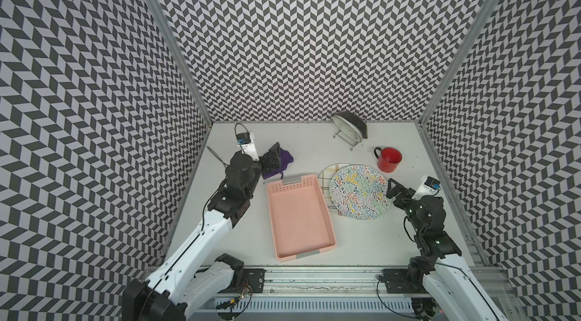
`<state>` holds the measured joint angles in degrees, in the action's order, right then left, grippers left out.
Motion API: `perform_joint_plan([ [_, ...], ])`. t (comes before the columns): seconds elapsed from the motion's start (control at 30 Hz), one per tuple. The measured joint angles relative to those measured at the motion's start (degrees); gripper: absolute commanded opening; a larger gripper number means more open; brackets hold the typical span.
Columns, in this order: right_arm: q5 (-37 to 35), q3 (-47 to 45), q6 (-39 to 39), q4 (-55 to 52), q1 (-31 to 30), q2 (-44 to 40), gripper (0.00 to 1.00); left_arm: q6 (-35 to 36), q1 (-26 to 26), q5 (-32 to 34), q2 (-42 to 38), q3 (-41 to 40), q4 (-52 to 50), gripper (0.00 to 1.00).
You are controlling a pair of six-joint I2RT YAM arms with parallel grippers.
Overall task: Wipe the wet plate dry
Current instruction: Place the towel at the center of the board, then reset both arms
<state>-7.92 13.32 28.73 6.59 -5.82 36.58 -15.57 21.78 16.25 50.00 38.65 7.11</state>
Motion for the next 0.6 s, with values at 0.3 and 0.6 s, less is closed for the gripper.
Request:
perform_joint_plan([
  [0.3,-10.3,-2.5,-10.8,36.2,4.5,32.2,0.99,9.7,-12.1,5.0,1.9,-29.5,29.1,1.00],
  [0.6,-7.1,-7.4,-21.9,69.3,4.0,51.1,1.00,10.8,-20.3,0.2,17.7,-32.4,48.8,1.00],
])
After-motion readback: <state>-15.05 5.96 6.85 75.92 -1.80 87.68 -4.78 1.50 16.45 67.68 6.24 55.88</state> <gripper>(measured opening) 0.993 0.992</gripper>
